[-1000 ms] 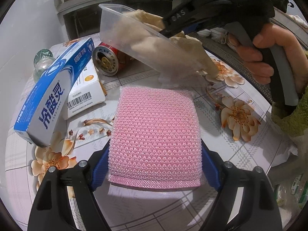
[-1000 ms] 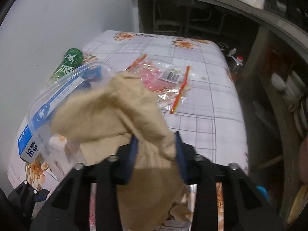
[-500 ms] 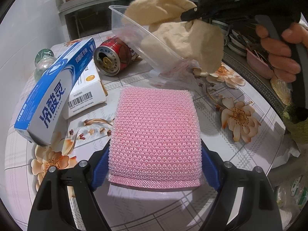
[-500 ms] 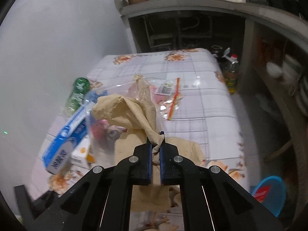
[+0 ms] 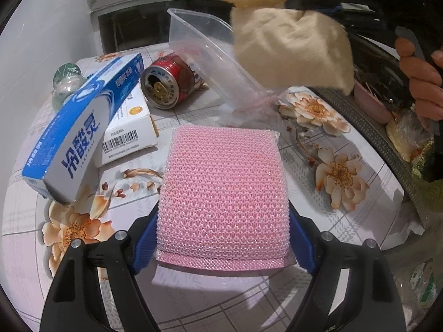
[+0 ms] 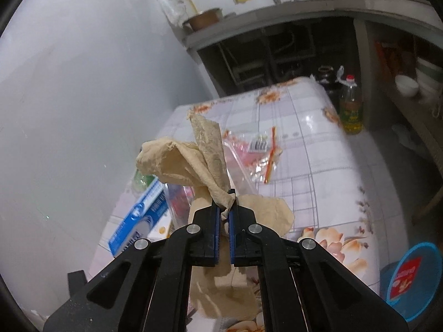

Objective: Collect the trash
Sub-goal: 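Grasp the tan crumpled paper with the right gripper and lift it from the tub, then carry the pink sponge and tan paper down to the blue wastebasket with both grippers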

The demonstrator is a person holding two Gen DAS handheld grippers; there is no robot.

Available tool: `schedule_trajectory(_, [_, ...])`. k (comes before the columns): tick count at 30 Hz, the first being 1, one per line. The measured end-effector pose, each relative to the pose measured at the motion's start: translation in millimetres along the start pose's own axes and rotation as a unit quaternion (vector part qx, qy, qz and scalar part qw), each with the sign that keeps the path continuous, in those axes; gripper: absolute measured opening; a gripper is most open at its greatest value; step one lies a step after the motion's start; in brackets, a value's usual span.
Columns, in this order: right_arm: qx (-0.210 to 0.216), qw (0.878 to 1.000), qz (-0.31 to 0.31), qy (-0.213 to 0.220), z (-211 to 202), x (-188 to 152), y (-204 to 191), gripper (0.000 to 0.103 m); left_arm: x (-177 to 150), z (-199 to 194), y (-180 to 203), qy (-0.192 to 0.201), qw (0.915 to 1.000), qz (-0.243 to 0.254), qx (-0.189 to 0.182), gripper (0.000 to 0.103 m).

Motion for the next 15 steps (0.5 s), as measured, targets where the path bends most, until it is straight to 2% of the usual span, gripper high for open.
schedule_trajectory(8, [-0.004,0.999,0.026,0.037,-37.4,3.6,21.0,0.004,6.6,-18.7,7.0,0.035,0.9993,0.007,-0.006,0.079])
schedule_trajectory(15, [-0.031,0.995,0.063,0.068,-72.6,-8.3,58.9,0.004,23.3,-39.2,33.8,0.07,0.996,0.045,-0.031,0.079])
Point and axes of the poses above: each gripper's, at about its wrist camera, not at the fingertips, and z roughly the way its jaws point, y to its right, x to its top, the point moved 1 cm from there along z, roughly the way its jaws point, and after that the axes turned 15 degrees about -x, right-handed, at the moved point
